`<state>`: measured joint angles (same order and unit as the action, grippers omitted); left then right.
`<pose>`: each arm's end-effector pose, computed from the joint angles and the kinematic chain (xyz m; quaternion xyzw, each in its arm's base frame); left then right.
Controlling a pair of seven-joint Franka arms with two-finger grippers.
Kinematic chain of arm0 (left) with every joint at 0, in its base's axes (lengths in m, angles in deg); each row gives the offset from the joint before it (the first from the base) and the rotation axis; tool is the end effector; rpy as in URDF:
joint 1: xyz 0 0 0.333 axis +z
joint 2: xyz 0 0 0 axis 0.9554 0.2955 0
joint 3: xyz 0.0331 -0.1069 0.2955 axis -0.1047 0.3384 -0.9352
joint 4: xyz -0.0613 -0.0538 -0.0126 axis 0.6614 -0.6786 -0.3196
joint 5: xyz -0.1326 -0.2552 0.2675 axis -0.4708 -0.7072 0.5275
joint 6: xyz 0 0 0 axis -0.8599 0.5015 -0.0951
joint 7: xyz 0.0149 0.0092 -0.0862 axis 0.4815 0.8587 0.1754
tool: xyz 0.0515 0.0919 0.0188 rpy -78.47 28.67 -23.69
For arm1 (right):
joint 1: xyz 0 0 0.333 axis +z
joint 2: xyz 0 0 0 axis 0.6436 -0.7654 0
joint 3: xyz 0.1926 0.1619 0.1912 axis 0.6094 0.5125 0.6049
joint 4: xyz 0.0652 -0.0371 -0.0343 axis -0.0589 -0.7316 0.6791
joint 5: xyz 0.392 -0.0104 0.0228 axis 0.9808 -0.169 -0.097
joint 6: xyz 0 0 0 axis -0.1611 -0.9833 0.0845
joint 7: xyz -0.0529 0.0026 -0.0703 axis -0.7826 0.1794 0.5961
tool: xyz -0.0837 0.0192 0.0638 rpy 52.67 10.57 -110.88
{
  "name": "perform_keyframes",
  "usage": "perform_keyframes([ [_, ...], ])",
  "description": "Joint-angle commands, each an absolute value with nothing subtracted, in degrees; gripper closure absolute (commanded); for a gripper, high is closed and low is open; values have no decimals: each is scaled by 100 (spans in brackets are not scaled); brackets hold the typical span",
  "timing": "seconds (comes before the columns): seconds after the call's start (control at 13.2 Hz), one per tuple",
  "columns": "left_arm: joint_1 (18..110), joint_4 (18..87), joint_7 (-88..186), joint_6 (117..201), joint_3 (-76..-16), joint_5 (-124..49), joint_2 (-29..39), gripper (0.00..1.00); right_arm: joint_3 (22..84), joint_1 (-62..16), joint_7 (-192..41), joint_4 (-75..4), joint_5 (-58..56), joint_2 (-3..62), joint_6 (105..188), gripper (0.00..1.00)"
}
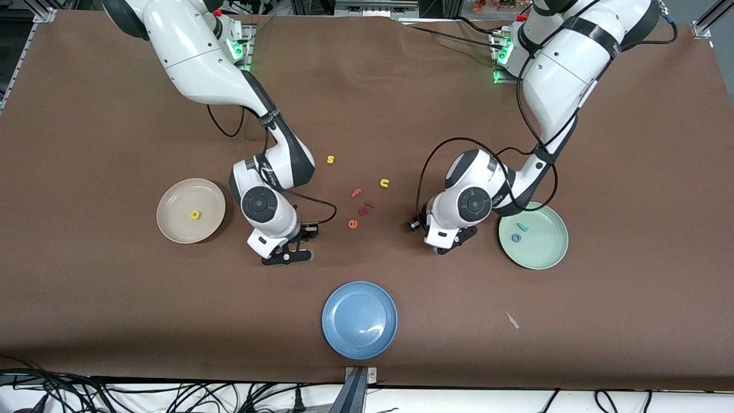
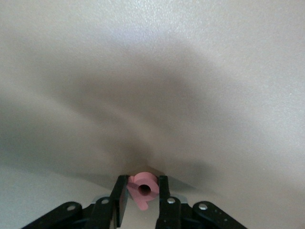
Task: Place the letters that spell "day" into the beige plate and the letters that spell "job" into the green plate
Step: 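Drop the green letter on the cream plate while the left gripper drops pink on green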
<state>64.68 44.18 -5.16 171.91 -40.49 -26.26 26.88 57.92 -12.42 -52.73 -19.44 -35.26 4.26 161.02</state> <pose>0.5990 -0.3322 0.1698 0.9481 0.2820 -0.1317 0.0652 0.6410 0.3299 0.1818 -0.9978 -0.0639 0.0154 0.0101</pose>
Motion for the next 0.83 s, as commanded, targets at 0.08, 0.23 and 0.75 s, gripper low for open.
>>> perform_keyframes([
  [0.08,6394,4345,-474,17266,-4116,-2527,2733,100,5774,-1281,-5300,-1969,-3429,776,15624,74],
  [0.23,6420,4328,-491,17144,-4107,-2527,2611,99,5678,-1290,-5422,-2363,-3438,1127,15534,76],
  [0.75,6797,3967,1087,15211,-4125,-1263,2066,98,4949,-1290,-6906,-4849,-3438,2964,16174,76],
])
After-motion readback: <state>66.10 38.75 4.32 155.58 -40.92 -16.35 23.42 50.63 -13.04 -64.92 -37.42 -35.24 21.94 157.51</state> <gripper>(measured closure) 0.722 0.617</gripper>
